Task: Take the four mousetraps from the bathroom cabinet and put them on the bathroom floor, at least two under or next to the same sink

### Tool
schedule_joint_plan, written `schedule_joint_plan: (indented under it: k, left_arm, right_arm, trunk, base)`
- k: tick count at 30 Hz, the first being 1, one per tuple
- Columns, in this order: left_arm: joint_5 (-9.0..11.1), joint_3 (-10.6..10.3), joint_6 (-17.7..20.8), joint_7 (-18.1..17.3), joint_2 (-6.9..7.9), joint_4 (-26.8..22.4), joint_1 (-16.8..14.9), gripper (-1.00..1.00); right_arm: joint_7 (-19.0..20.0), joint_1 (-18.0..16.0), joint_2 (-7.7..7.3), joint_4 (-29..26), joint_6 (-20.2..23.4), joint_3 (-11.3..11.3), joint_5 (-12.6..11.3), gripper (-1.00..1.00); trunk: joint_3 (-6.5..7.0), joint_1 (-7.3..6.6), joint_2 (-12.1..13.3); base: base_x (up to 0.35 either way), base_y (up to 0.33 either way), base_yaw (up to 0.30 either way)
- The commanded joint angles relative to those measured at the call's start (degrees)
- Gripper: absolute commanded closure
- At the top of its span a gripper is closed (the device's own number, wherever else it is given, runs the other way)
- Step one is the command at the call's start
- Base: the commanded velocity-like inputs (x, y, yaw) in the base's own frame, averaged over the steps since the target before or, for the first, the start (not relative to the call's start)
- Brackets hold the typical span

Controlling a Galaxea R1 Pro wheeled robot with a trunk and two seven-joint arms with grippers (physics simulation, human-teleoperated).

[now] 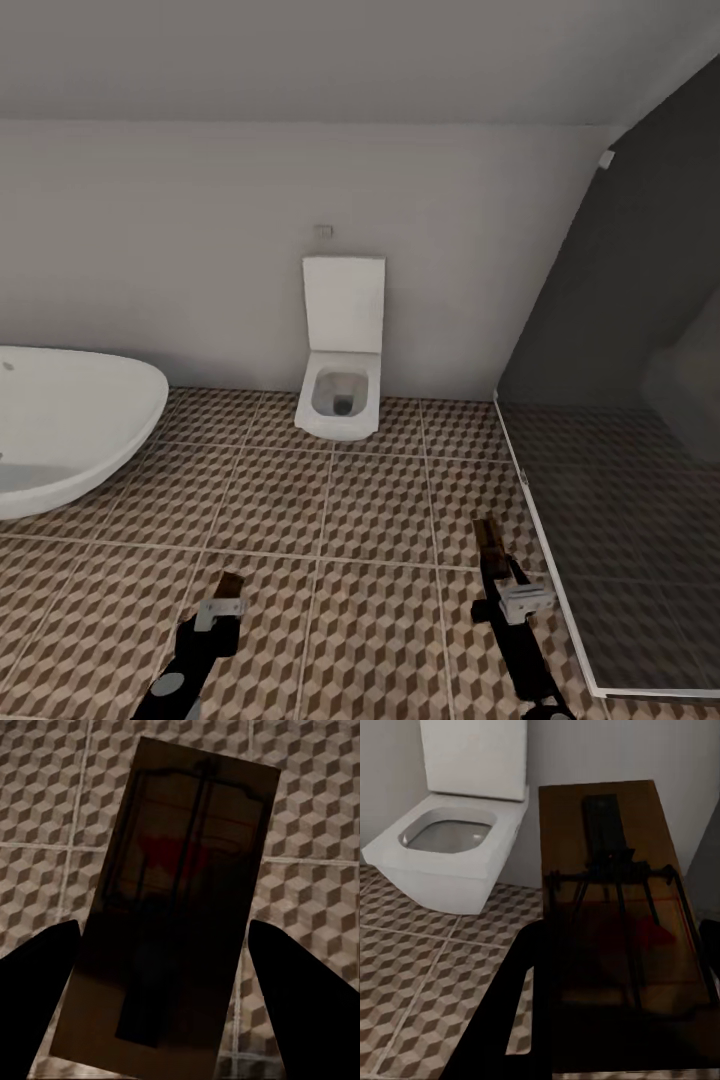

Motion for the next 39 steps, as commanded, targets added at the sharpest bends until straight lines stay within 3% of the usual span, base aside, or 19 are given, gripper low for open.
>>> schedule_joint_plan:
  k: [1,4,10,17,21,24,26,28,33,39]
  left_arm:
    - [0.6,-0.4,0.6,0.5,0.21,-0.2,0.0,1.00]
    - [0.6,-0.6,-1.1,0.3,1.20,-0.2,0.0,1.00]
    - [0.6,-0.9,-7.1,-0.9,1.64,0.1,0.0,1.00]
    - [0.7,-0.7,-7.8,-3.0,1.59,0.6,0.0,1.00]
    - [0.7,-0.3,-7.7,-3.0,1.54,-0.2,0.0,1.00]
    - [0.7,-0.1,-5.3,-2.9,0.94,-3.3,0.0,1.00]
    - [0.7,0.0,-2.1,-2.9,0.82,-8.1,0.0,1.00]
    - [0.7,-0.2,3.3,-2.9,0.62,-14.1,0.0,1.00]
    - [0.7,-0.1,7.9,-3.0,0.14,-18.6,0.0,1.00]
    - [0.7,-0.2,7.9,-3.2,0.06,-17.5,0.0,1.00]
  right_arm:
    - [0.5,0.0,0.13,-1.7,1.4,-0.4,0.3,1.00]
    - [0.6,0.0,0.21,-4.2,3.0,-0.3,0.2,1.00]
    - [0.5,0.0,0.05,-4.4,3.4,-0.4,0.1,1.00]
    - [0.7,0.0,0.27,-7.2,3.6,-0.1,0.2,1.00]
    - [0.6,0.0,2.89,-10.2,6.3,2.9,0.2,1.00]
    - [0.6,0.0,6.75,-20.2,15.2,4.8,0.3,1.00]
    - [0.7,0.0,7.98,-26.4,20.5,5.6,0.2,1.00]
    - [0.7,0.0,8.81,-31.8,25.4,7.9,0.1,1.00]
    - [0.5,0.0,9.23,-34.9,28.7,14.4,-0.1,1.00]
    - [0.3,0.0,9.04,-32.4,28.8,15.5,0.0,1.00]
  trunk:
    - [-0.09,0.03,-0.1]
    - [-0.09,0.03,-0.1]
    - [-0.09,0.03,-0.1]
    - [-0.09,0.03,-0.1]
    - [-0.09,0.03,-0.1]
    - [-0.09,0.03,-0.1]
    - [-0.09,0.03,-0.1]
    - [-0.09,0.03,-0.1]
    - [-0.09,0.03,-0.1]
    - [-0.09,0.03,-0.1]
  base:
    - [0.000,0.000,0.000]
    - [0.000,0.000,0.000]
    - [0.000,0.000,0.000]
    - [0.000,0.000,0.000]
    - [0.000,0.000,0.000]
    - [0.000,0.000,0.000]
    - [0.000,0.000,0.000]
    - [0.000,0.000,0.000]
    - [0.000,0.000,0.000]
    - [0.000,0.000,0.000]
